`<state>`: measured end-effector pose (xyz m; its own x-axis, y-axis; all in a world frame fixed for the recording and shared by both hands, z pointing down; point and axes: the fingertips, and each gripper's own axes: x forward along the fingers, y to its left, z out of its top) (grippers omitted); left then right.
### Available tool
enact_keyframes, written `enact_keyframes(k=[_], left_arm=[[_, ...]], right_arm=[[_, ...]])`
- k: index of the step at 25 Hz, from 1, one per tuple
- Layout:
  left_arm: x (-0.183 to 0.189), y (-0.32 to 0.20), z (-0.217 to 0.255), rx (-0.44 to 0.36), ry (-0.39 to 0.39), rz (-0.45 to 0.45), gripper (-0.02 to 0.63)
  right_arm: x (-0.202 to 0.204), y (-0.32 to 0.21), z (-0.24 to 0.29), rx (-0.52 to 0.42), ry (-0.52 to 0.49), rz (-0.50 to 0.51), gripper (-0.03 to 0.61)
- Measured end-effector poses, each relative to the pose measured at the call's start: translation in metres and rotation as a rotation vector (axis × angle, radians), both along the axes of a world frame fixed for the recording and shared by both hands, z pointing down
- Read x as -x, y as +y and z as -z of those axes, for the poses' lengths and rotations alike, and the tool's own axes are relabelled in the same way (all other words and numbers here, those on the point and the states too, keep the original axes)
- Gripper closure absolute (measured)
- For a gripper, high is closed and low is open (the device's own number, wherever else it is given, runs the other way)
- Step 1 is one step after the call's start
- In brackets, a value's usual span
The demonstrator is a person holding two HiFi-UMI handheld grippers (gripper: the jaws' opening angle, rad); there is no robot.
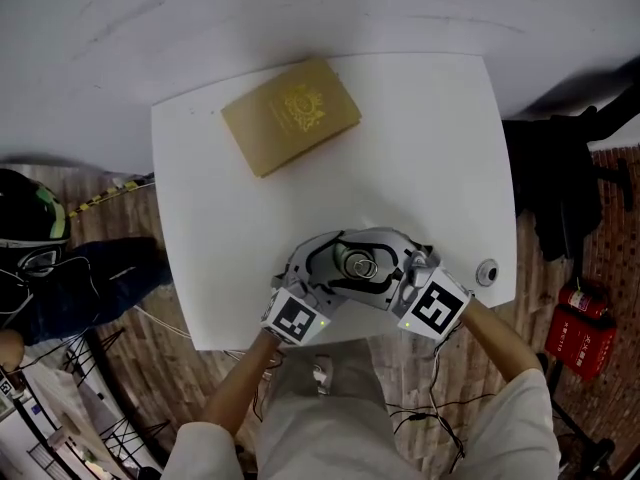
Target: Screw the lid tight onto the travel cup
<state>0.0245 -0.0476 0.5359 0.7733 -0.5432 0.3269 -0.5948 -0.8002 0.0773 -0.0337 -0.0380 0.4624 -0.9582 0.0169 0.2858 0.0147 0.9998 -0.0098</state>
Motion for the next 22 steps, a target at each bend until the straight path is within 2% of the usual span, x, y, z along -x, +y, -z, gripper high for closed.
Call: enact_keyframes(k=[5, 10, 15, 22], left_arm=[[0.001, 0.0, -0.002, 0.001, -0.004, 0.003, 0.268], [0.001, 0.001, -0.001, 0.013, -0.004, 0.001, 0.268], [0.001, 0.0, -0.002, 0.012, -0.007, 0.004, 0.268], [0.0, 0.001, 0.001, 0.014, -0.005, 0.002, 0.268]], right_arm=[[-0.002, -0.001, -0.001, -0.009, -0.028, -0.034, 0.322], [-0.003, -0.007, -0.002, 0.008, -0.051, -0.176, 0.322], [-0.007, -0.015, -0.003, 0.018, -0.064, -0.373, 0.324], [-0.013, -0.031, 0.008, -0.01, -0.142, -0.737, 0.324]])
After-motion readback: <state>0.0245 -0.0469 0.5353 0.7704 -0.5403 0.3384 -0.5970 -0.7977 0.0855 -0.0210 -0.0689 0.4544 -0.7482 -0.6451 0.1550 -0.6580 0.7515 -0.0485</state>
